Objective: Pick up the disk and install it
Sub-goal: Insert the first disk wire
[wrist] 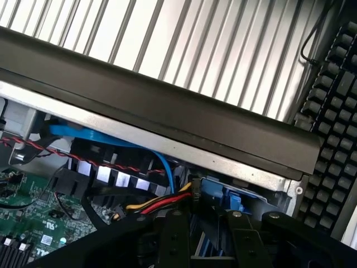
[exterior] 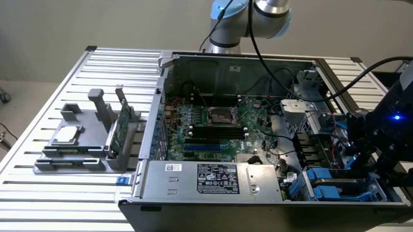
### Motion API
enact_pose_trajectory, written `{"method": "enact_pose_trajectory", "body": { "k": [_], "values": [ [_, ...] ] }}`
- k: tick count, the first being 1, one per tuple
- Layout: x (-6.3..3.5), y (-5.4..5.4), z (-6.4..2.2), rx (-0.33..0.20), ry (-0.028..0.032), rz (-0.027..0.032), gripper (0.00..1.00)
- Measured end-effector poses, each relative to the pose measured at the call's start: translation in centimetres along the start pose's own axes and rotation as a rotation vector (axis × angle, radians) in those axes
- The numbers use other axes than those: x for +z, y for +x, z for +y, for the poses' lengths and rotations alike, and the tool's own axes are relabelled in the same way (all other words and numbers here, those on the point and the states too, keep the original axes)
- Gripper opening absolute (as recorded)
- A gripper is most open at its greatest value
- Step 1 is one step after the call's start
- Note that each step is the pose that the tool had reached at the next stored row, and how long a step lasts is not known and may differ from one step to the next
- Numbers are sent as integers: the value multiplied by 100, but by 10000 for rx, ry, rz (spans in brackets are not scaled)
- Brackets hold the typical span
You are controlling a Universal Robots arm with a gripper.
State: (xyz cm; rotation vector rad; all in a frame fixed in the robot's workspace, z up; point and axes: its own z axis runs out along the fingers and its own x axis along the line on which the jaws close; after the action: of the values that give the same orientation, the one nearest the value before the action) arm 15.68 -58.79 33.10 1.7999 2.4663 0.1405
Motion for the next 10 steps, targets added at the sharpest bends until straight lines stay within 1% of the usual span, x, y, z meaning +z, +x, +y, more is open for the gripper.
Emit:
{"method": "enact_pose_trajectory", "body": {
  "k": [6,8,10],
  "values": [
    [-12,0,1,125,266,69,21],
    [-22,0,2,178,328,82,21],
    [-59,0,7,204,371,92,21]
  ]
}}
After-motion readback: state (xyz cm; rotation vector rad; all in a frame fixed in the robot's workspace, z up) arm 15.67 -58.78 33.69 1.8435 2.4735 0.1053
